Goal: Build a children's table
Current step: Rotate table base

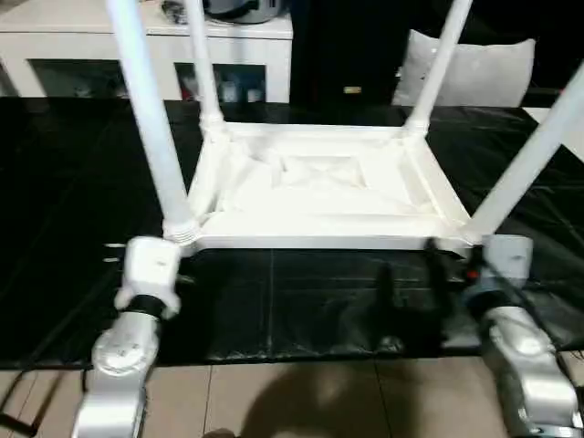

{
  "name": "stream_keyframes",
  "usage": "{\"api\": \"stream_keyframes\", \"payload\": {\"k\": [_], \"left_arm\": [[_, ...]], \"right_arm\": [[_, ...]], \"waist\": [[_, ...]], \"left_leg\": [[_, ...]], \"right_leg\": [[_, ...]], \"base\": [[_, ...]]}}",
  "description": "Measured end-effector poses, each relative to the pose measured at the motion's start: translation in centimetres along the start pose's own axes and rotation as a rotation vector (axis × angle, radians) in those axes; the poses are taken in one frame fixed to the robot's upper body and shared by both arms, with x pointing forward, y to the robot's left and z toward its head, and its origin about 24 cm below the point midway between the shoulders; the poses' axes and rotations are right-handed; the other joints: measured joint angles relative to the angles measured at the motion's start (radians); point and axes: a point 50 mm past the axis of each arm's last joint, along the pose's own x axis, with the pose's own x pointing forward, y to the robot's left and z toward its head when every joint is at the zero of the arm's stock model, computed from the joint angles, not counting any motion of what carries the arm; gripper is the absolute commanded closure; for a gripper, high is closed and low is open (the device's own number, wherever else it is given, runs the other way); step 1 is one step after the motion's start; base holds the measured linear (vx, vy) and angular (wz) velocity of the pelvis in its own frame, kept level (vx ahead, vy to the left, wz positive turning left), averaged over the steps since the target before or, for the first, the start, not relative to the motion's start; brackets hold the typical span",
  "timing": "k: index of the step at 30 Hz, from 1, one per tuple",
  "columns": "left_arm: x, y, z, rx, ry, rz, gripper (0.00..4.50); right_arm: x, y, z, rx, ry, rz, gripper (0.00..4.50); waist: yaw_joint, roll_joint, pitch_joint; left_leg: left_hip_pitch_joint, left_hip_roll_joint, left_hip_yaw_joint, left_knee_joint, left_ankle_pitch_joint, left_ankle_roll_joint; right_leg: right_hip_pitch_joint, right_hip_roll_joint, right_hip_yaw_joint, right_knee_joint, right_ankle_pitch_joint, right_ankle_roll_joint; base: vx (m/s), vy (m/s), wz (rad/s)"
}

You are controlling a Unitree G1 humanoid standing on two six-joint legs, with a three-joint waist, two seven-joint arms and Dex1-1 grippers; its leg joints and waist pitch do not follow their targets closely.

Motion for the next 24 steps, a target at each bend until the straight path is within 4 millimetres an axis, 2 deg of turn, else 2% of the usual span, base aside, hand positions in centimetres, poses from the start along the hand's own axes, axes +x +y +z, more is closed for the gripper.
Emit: {"api": "stream_keyframes", "payload": {"k": [1, 4, 9, 12, 16, 19, 24], "left_arm": [[0.3, 0.2, 0.4, -0.005, -0.018, 0.002, 0.11], [1.8, 0.5, 1.0, -0.046, -0.043, -0.010, 0.02], [4.2, 0.8, 2.0, -0.095, -0.057, -0.081, 0.01], [5.5, 0.8, 1.9, -0.096, -0.028, -0.184, 0.01], [6.2, 0.3, 1.6, -0.124, 0.000, -0.305, 0.01], [6.3, 0.9, 1.5, -0.123, 0.015, -0.503, 0.01], [4.9, -0.3, 2.0, -0.190, 0.028, -0.867, 0.01]], "right_arm": [[0.1, 0.4, -0.1, 0.002, 0.012, 0.025, 0.00], [0.7, 1.3, -0.3, 0.017, 0.062, 0.084, 0.00], [1.6, 1.7, -0.8, 0.054, 0.128, 0.109, 0.00], [2.5, 1.7, -1.4, 0.063, 0.188, 0.105, 0.00], [3.4, 1.6, -1.4, 0.064, 0.216, 0.105, 0.00], [4.6, 1.2, -1.2, 0.061, 0.234, 0.102, 0.00], [6.0, -0.2, -1.2, 0.078, 0.239, 0.070, 0.00]], "waist": [[0.001, 0.000, 0.000], [0.004, 0.000, 0.000], [0.005, -0.006, -0.001], [0.005, -0.007, 0.000], [0.005, -0.009, 0.000], [0.007, -0.014, -0.001], [0.026, -0.020, -0.001]], "left_leg": [[0.000, 0.000, 0.000, 0.000, 0.000, 0.000], [-0.001, -0.001, 0.000, 0.000, 0.000, 0.000], [-0.002, -0.001, 0.000, -0.001, 0.000, 0.000], [-0.004, -0.001, 0.000, -0.003, 0.000, 0.000], [-0.005, -0.001, 0.001, -0.003, 0.000, 0.000], [-0.005, -0.001, 0.002, -0.002, 0.000, 0.000], [-0.003, -0.002, 0.007, -0.001, 0.000, 0.000]], "right_leg": [[0.000, 0.000, 0.000, 0.000, 0.000, 0.000], [-0.001, 0.000, 0.002, 0.000, 0.001, 0.000], [-0.002, 0.000, 0.002, 0.001, 0.005, 0.000], [-0.006, 0.000, 0.002, 0.003, 0.006, 0.000], [-0.007, 0.000, 0.003, 0.003, 0.010, -0.006], [-0.008, -0.001, 0.003, 0.005, 0.010, -0.007], [-0.007, -0.004, 0.005, 0.006, 0.011, -0.008]], "base": [[0.000, 0.000, 0.00], [0.000, 0.000, 0.00], [0.000, 0.000, 0.00], [0.000, 0.000, 0.00], [0.000, 0.000, 0.00], [0.000, 0.000, 0.00], [0.000, 0.000, 0.00]]}}
